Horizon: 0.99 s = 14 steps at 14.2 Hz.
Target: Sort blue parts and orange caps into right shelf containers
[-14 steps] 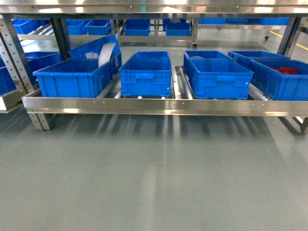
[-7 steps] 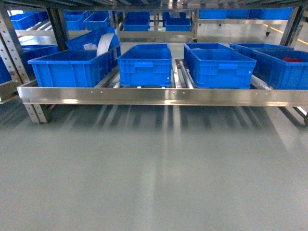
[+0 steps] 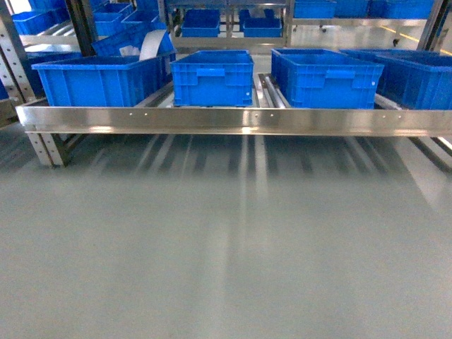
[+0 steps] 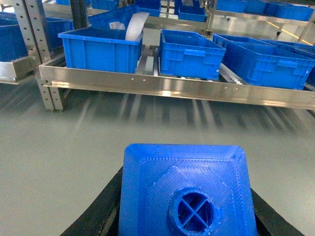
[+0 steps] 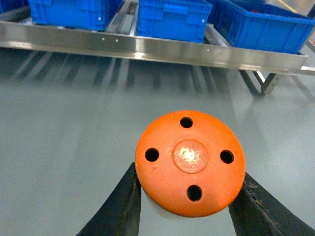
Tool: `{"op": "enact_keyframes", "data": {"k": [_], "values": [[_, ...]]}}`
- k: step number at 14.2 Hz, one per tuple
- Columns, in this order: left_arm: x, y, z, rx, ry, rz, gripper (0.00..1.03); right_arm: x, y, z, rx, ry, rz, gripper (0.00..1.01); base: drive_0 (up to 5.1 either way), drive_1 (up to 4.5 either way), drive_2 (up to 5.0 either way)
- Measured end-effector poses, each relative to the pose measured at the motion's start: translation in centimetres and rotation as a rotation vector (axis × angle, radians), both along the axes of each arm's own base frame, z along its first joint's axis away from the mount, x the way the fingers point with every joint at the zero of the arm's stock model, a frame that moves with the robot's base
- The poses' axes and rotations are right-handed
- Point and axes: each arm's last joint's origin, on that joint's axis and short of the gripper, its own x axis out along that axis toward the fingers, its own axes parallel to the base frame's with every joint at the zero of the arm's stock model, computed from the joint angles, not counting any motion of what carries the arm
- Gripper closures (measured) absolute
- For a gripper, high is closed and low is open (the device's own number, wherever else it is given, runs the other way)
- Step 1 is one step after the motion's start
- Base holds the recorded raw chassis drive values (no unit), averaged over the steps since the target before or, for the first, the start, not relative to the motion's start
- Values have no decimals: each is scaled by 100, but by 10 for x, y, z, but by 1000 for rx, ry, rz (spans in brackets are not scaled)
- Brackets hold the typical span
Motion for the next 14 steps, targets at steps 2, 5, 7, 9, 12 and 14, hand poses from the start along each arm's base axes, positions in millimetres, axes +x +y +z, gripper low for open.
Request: {"op": "enact_keyframes", "data": {"k": [2,5,7,9,12,14], "values": [[0,0,0,0,0,-1,59,0,0,0,0,0,0,60,0,0,0],[0,0,0,0,1,0,59,0,0,0,0,0,0,60,0,0,0],[0,0,-1,-3,5,0,59,0,0,0,0,3,0,60,0,0,0],[0,0,-1,-2,4,0,59,0,0,0,0,1,0,60,0,0,0],[0,0,0,-2,3,0,59,0,0,0,0,1,0,60,-2,48,-53],[0,0,0,-1,2,4,59,0,0,0,1,0,4,60,132,152,-343]]}}
